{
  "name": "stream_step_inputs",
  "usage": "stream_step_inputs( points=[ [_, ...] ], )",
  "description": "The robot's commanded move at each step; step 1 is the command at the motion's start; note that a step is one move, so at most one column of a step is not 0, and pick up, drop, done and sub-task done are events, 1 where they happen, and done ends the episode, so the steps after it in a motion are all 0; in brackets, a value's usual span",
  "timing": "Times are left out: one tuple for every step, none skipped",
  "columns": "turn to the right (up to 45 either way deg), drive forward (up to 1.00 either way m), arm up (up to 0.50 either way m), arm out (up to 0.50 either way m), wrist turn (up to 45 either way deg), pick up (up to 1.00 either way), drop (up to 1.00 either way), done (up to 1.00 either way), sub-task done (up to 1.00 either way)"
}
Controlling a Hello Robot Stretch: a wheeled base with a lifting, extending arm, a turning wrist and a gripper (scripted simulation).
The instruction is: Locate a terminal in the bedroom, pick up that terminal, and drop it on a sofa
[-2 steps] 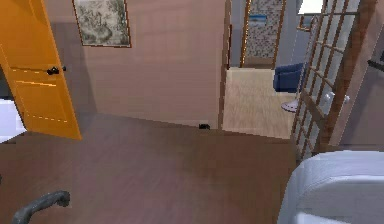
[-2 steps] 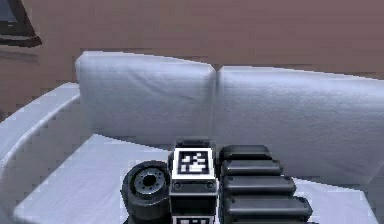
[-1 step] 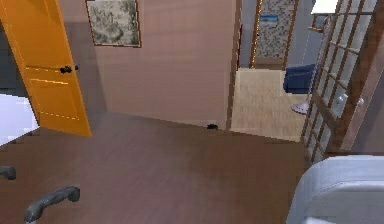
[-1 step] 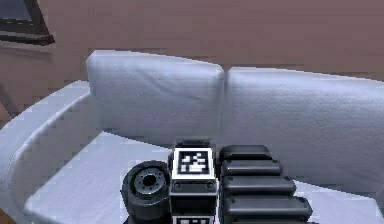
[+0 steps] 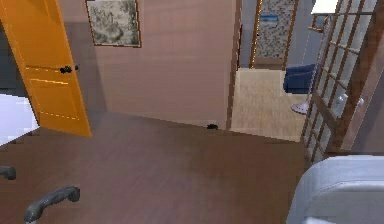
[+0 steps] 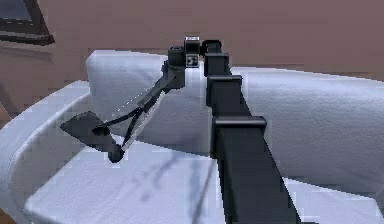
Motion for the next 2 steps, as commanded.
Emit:
stream_step_inputs(
  points=[
    [0.0, 0.0, 0.0, 0.0, 45.0, 0.0, 0.0, 0.0, 0.0],
    [0.0, 0.0, 0.0, 0.0, 45.0, 0.0, 0.0, 0.0, 0.0]
  ],
)
